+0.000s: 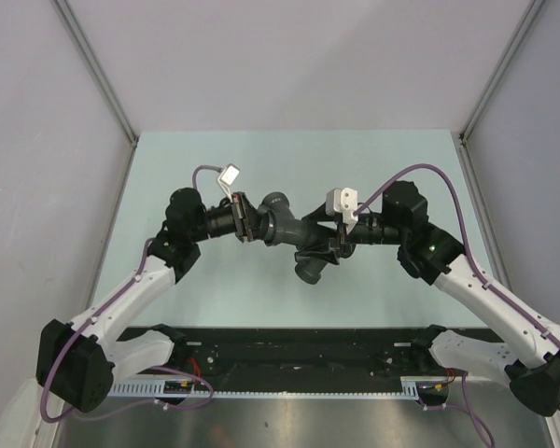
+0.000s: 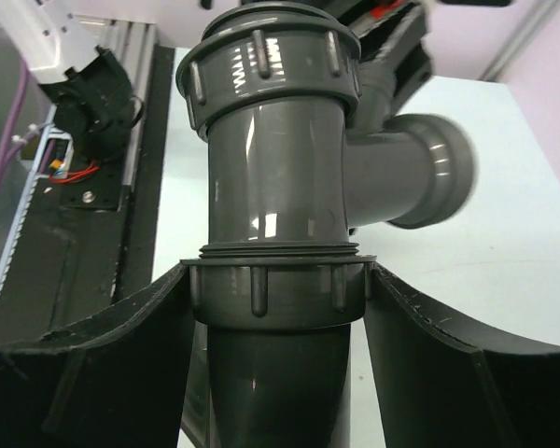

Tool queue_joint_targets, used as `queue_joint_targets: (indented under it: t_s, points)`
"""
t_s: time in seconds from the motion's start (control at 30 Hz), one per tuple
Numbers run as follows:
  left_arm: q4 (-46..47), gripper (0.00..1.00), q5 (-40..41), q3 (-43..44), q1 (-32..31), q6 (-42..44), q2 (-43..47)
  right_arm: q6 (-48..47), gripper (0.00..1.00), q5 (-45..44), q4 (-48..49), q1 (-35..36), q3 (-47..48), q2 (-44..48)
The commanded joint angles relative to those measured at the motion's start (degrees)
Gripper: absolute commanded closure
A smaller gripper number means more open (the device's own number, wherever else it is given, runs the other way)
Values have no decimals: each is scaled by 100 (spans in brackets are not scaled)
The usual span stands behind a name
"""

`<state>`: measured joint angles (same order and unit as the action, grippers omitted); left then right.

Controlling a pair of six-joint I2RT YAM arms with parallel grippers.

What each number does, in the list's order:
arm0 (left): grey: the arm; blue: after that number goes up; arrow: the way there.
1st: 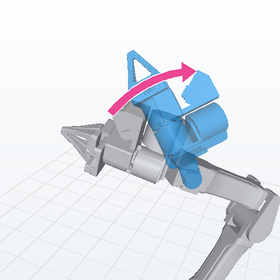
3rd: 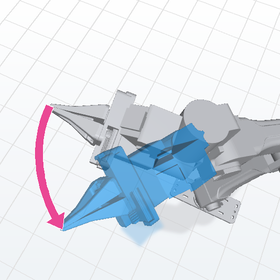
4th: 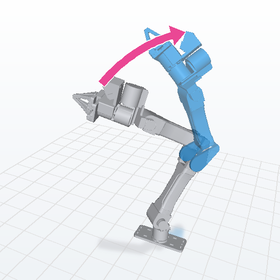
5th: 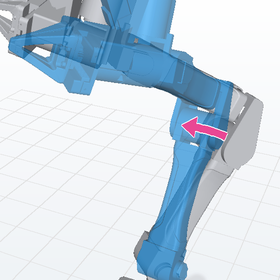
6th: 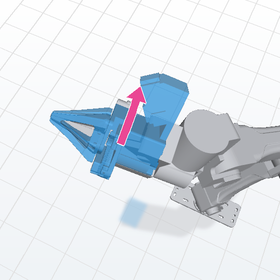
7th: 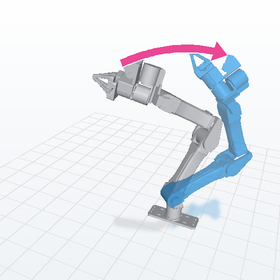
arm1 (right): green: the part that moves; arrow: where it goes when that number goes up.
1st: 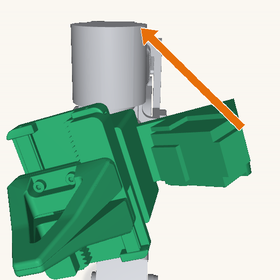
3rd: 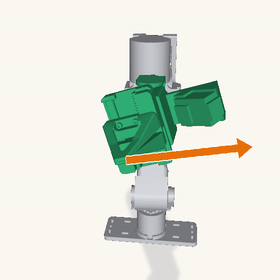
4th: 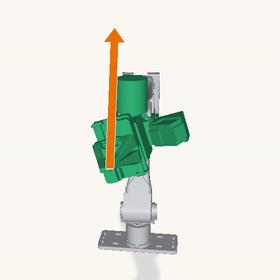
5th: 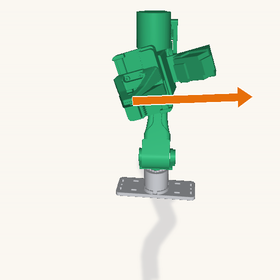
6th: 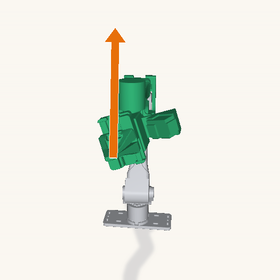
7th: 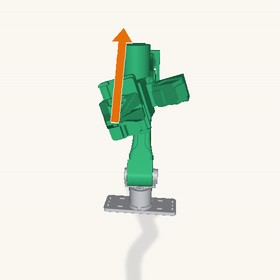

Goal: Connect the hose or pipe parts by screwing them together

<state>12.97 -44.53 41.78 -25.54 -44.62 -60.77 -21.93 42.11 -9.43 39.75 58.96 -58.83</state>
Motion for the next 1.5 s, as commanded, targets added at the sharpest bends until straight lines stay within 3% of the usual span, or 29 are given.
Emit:
queue_joint_targets:
  t_s: [0.0,0.37,0.93,1.47]
  points:
    - [417,70,-196,515,84,-231,-136,-223,100,667,-216,103,221,-94]
    - [566,69,-714,972,119,-196,-225,-295,100,527,-384,253,221,-375]
    - [636,58,-1743,1377,-179,234,-189,-171,100,-79,-156,262,265,-595]
    - [636,56,-2033,1034,-654,445,39,260,100,-958,460,-19,300,-542]
